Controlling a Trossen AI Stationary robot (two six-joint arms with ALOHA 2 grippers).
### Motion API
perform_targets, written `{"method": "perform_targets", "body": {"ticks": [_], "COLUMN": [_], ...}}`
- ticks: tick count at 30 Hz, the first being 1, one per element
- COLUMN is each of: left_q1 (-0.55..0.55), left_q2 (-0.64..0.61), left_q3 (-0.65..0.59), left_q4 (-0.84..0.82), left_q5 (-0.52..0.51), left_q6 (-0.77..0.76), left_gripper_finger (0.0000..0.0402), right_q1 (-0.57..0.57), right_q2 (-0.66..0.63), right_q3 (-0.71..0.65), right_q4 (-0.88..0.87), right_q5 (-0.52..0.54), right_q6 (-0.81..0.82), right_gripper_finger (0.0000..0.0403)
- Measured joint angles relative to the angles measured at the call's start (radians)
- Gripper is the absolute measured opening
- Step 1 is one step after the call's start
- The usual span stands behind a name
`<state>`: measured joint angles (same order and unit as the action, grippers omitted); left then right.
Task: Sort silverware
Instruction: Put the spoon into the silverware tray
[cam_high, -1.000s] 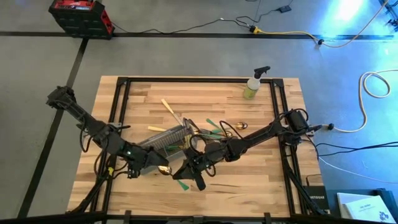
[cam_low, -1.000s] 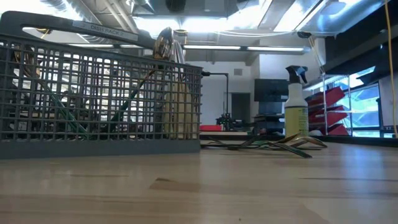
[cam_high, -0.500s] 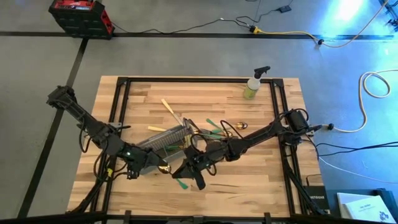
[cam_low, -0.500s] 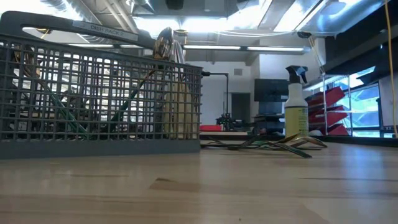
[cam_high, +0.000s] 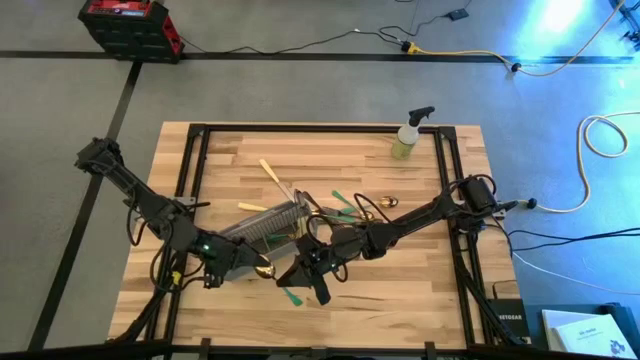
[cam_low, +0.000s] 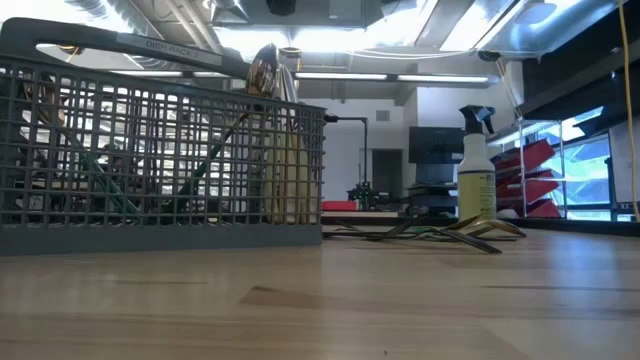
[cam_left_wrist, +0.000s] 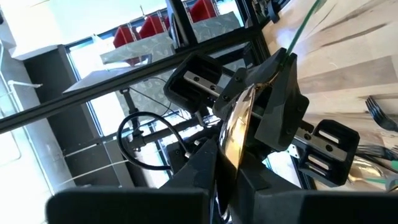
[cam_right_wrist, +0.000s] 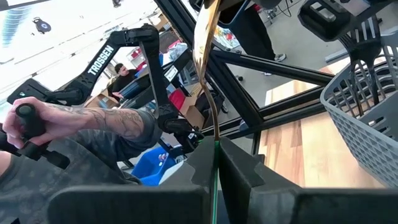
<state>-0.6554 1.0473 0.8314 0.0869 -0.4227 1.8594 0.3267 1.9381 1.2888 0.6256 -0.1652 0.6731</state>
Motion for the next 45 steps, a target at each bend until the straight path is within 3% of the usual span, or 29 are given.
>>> {"method": "perform_targets", "body": {"ticks": [8, 14, 26, 34, 41, 45], "left_q1": [0.000, 0.000, 0.001, 0.001, 0.001, 0.000], "left_q2": [0.000, 0.000, 0.001, 0.001, 0.000, 0.000], "left_q3": [0.000, 0.000, 0.000, 0.000, 0.047, 0.083], "left_q4": [0.000, 0.001, -0.005, -0.003, -0.103, -0.141], "left_q5": [-0.003, -0.006, -0.007, -0.010, -0.021, -0.041], "left_q6": [-0.001, -0.002, -0.001, 0.003, -0.012, -0.003], "left_gripper_finger": [0.0002, 0.0001, 0.0000, 0.0000, 0.0000, 0.0000], "right_q1": [0.000, 0.000, -0.016, -0.076, -0.153, -0.181], "right_q2": [0.000, 0.000, 0.000, -0.034, -0.079, -0.129], "right_q3": [0.000, 0.000, 0.000, 0.001, 0.001, 0.001], "right_q4": [0.003, 0.025, 0.018, -0.083, -0.134, -0.262], "right_q5": [-0.015, -0.026, -0.062, -0.066, -0.149, -0.184], "right_q6": [0.003, -0.013, -0.067, -0.040, -0.027, -0.033], "right_gripper_finger": [0.0003, 0.0034, 0.0171, 0.0270, 0.0332, 0.0360]}}
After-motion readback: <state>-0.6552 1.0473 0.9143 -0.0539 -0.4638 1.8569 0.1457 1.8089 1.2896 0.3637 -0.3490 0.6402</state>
